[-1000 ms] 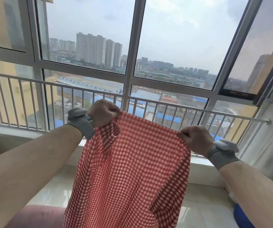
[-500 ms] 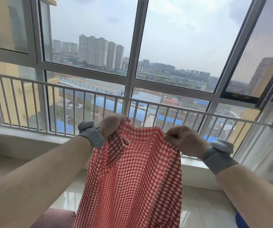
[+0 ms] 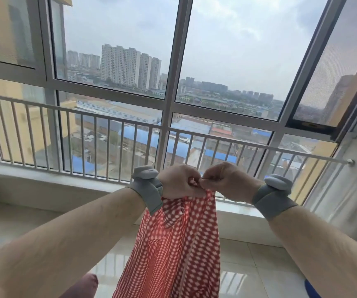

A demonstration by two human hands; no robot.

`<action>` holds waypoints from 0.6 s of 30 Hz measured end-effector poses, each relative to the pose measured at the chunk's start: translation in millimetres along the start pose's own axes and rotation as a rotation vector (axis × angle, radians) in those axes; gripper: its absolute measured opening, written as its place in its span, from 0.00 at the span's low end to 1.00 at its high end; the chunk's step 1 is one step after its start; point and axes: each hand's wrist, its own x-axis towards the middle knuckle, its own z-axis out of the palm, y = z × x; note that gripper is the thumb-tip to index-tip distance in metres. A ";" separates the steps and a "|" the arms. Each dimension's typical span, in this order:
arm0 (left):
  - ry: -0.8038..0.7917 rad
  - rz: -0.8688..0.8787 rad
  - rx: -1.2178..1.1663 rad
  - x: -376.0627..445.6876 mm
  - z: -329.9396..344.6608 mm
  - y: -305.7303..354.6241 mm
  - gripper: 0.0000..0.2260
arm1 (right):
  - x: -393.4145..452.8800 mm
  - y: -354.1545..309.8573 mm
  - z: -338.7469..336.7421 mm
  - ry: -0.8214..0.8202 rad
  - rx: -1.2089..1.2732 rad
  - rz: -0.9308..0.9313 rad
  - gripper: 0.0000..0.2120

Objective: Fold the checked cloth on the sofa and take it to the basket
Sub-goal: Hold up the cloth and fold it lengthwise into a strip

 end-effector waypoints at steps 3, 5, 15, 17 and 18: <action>0.043 0.004 0.021 1.5 0.0 2.1 0.06 | -4.3 -1.1 2.7 0.025 -0.110 -0.007 0.10; 0.060 -0.004 0.063 1.9 1.7 4.4 0.06 | -6.8 -1.7 5.8 0.034 -0.167 -0.008 0.10; 0.135 -0.106 0.091 3.2 -3.2 3.3 0.05 | -0.3 20.6 41.9 0.047 -0.165 0.368 0.07; 0.158 -0.126 0.080 0.5 -7.3 -1.7 0.08 | 0.9 28.4 47.0 0.049 -0.173 0.431 0.07; 0.173 -0.139 0.068 -0.4 -10.7 -5.2 0.10 | 0.8 32.2 47.4 0.041 -0.198 0.450 0.08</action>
